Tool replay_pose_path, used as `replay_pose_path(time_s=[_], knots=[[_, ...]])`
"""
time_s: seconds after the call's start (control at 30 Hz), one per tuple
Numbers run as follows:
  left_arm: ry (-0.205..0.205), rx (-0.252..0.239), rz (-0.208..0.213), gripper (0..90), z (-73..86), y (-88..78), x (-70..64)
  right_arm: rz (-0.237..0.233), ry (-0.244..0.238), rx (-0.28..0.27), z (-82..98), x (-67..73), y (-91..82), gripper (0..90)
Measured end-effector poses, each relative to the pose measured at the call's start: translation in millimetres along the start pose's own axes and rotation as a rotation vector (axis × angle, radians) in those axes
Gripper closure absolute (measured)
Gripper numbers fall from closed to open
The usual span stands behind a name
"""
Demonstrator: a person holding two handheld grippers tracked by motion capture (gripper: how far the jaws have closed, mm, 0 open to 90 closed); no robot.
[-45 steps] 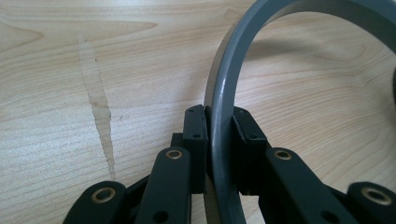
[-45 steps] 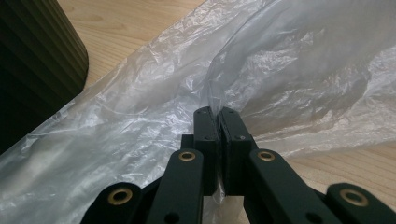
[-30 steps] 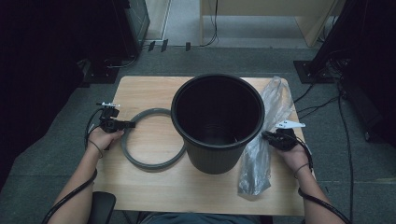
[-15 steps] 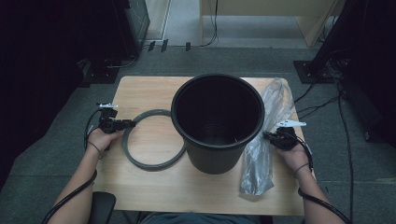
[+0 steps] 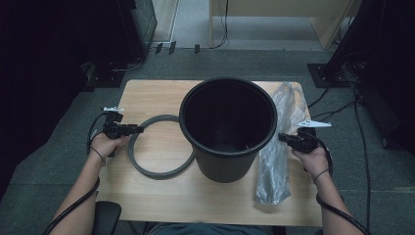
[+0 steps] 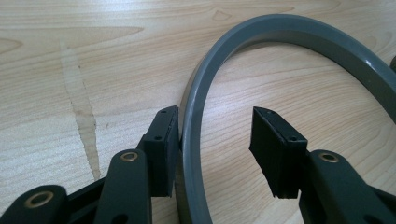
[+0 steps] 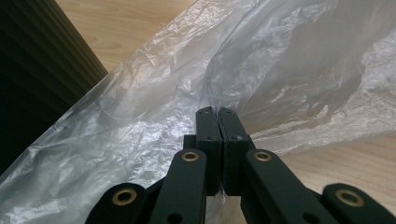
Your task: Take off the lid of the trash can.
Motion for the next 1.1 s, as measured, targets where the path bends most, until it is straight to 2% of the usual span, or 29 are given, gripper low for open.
replay_pose_path(time_s=[0.07, 0.13, 0.23, 0.37, 0.47, 0.8, 1.1], knots=[[0.004, -0.002, -0.001, 49.9, -0.9, -1.1, -1.3, -0.008, 0.007, -0.003, -2.9, 1.3, -2.2, 90.0], [0.011, -0.001, -0.003, 48.9, -1.5, -2.2, -2.6, -0.023, 0.02, 0.02, -5.2, 3.1, -3.1, 90.0], [0.003, -0.011, 0.015, 46.6, -4.2, -5.5, -4.0, -0.026, 0.021, 0.04, -8.4, 6.7, -4.6, 90.0], [0.009, -0.019, 0.029, 44.9, -8.5, -9.0, -9.1, -0.034, 0.037, 0.038, -16.0, 12.0, -8.8, 90.0], [0.028, -0.017, 0.038, 44.0, -11.0, -11.0, -14.1, -0.04, 0.029, 0.042, -20.6, 15.5, -11.6, 90.0], [0.024, -0.006, 0.103, 42.2, -21.3, -19.0, -26.5, -0.054, 0.036, 0.032, -35.6, 17.2, -24.4, 90.0], [0.049, -0.022, 0.106, 41.5, -32.0, -24.4, -36.3, -0.066, 0.036, 0.029, -47.7, 19.2, -35.8, 90.0]])
Point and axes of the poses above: each handheld gripper's, and its own axes: y roughly forward along the jaws, z roughly out of its underside, x roughly to its left, the point moved 2 cm from there along y, roughly forward along the jaws, and after that the axes turned 1 degree about -x, right-handed, at the moved point
